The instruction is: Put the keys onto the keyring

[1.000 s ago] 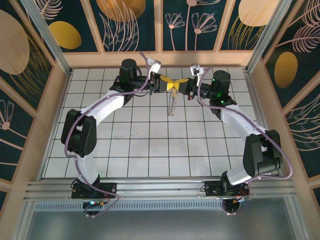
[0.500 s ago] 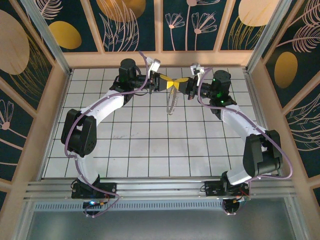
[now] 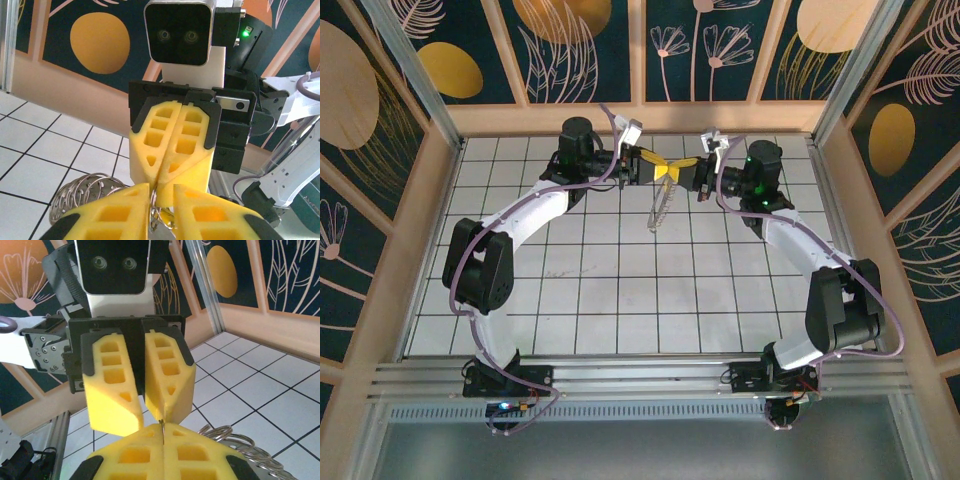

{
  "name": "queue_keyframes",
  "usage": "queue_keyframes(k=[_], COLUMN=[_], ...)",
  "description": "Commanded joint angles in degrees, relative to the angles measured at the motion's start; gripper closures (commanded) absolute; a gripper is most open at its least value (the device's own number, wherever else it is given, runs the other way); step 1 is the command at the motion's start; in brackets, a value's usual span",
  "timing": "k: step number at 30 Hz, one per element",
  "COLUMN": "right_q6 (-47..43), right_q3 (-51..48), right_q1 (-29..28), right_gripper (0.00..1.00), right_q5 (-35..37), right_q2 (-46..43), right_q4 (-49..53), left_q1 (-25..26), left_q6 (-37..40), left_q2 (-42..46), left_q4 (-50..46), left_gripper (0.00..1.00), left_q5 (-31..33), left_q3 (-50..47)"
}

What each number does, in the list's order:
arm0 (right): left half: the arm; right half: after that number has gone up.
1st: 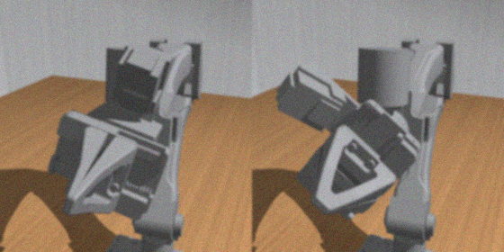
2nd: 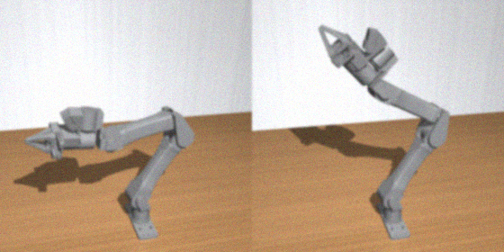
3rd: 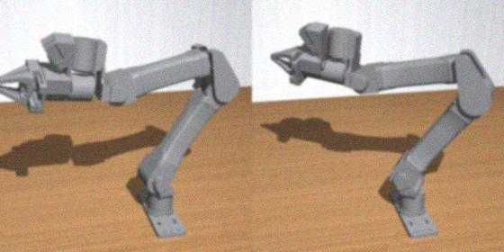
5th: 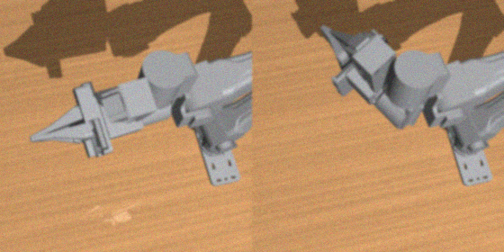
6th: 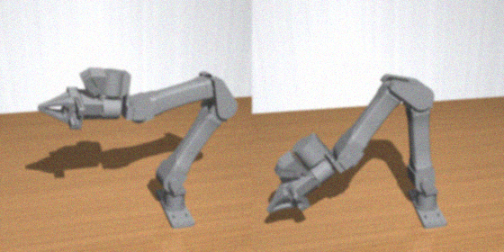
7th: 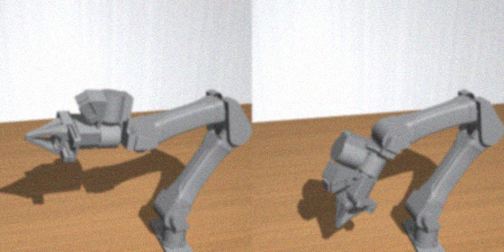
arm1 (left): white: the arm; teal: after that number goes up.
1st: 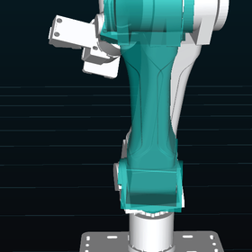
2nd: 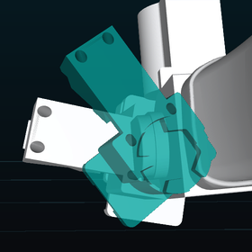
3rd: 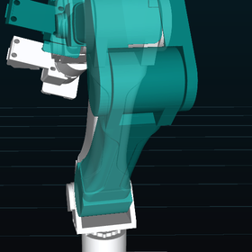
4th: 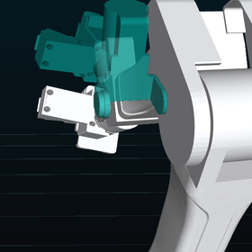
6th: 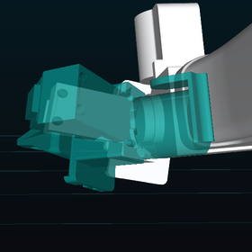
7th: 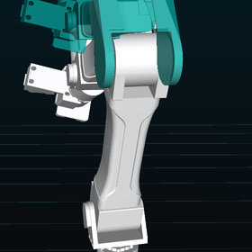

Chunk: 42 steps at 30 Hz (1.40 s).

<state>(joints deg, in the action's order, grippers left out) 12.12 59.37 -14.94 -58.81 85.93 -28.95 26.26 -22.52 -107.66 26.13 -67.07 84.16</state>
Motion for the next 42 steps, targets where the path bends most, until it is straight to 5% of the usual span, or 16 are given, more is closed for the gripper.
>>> queue_keyframes(k=[1, 10, 18, 25, 30, 35, 38, 42], right_q6=[-2.44, -3.33, -3.75, -4.0, -3.63, -2.9, -2.45, -2.42], right_q3=[1.84, 2.5, 3.38, 3.9, 4.3, 4.52, 4.52, 4.52], right_q1=[0.96, 1.1, 1.3, 1.57, 1.54, 1.53, 1.46, 1.47], right_gripper=[1.0, 1.0, 1.0, 1.0, 1.0, 1.0, 1.0, 1.0], right_q5=[-2.21, -3.33, -4.26, -4.74, -4.91, -4.84, -4.31, -4.12], right_q2=[-0.28, -0.31, 0.55, 0.87, 1.16, 1.51, 1.65, 1.69], right_q4=[1.89, 3.11, 4.04, 4.64, 4.43, 3.8, 3.3, 3.31], left_q1=[0.37, 0.37, 0.37, 0.37, 0.34, 0.37, 0.35, 0.37], left_q6=[1.45, 2.48, 11.94, 17.7, 20.03, 21.29, 22.11, 22.69], left_q2=[-0.1, -0.71, -1.06, -1.41, -1.86, -2.02, -2.52, -2.23], left_q4=[0.66, -0.99, -13.87, -21.27, -24.84, -26.3, -28.25, -28.85], left_gripper=[0.83, 1.0, 0.91, 1.0, 0.9, 0.92, 0.79, 0.8], left_q5=[-3.77, -7.42, -10.76, -13.0, -13.18, -12.56, -12.98, -12.66], left_q3=[2.69, 4.42, 7.98, 10.26, 11.41, 11.33, 12.11, 11.91])
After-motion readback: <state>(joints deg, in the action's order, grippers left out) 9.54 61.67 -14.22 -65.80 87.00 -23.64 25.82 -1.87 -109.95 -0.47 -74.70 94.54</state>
